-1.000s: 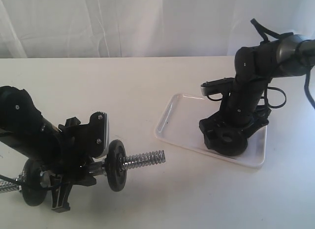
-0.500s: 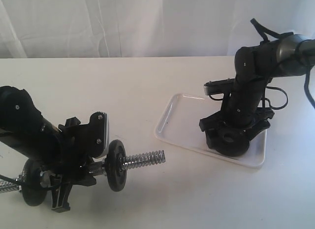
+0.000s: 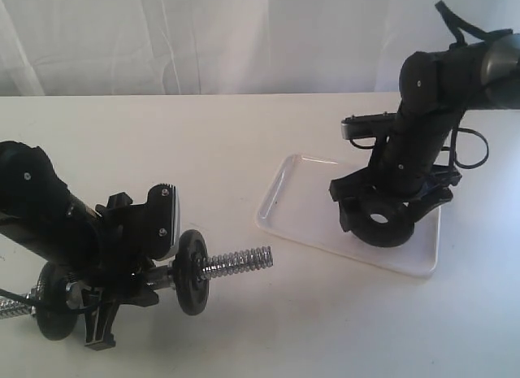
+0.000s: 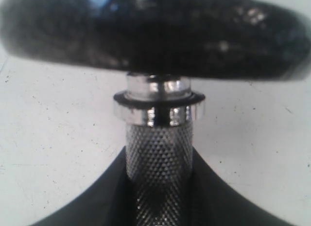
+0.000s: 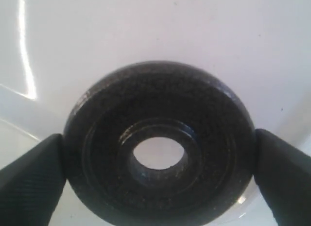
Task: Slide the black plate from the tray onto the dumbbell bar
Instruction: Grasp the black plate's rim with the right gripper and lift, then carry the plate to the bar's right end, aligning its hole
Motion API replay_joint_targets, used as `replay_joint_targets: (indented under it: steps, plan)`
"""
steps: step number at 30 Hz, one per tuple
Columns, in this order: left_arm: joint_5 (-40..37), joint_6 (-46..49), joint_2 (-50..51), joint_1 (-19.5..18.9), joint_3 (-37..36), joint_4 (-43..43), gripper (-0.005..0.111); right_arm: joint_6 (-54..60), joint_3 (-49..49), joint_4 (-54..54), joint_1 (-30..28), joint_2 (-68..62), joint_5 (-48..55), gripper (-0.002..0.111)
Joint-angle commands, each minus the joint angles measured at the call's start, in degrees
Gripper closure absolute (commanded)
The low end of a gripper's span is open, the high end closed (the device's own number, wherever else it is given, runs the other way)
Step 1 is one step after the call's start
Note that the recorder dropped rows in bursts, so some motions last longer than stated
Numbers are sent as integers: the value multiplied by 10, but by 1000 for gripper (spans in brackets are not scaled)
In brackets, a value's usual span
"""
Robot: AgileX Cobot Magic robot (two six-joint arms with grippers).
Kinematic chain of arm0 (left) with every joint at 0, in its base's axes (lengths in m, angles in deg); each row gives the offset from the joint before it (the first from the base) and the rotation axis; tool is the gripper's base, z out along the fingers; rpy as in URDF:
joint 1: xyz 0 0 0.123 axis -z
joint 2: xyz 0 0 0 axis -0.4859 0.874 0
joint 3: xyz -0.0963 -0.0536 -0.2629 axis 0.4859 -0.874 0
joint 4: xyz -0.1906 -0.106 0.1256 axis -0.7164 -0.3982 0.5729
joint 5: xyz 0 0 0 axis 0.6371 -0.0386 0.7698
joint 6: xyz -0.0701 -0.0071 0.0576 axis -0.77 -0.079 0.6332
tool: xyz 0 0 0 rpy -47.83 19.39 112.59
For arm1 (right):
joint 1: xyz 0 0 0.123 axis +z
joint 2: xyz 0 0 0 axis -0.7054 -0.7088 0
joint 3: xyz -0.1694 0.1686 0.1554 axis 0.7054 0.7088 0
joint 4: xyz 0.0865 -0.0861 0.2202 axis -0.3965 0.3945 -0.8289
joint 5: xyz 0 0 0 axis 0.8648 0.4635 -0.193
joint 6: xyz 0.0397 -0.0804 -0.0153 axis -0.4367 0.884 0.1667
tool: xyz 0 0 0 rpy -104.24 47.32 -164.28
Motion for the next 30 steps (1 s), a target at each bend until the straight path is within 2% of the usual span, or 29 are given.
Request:
replay_joint_targets:
  steps: [1,14,19,23,30]
  plan:
    - [14,-2,-28,3,11,-34,107,-2,-3,-15,0,36,-3,108]
    - [-6,-4,-28,3,23,-65,107,138,-6,-190,0,127,26,108]
    - [-6,-4,-28,3,23,-68,107,165,-1,-249,0,159,90,108]
    - [-6,-4,-28,3,23,-80,107,267,47,-365,0,184,108,108]
    - [-6,-2,-28,3,23,-80,107,329,126,-449,0,207,110,108]
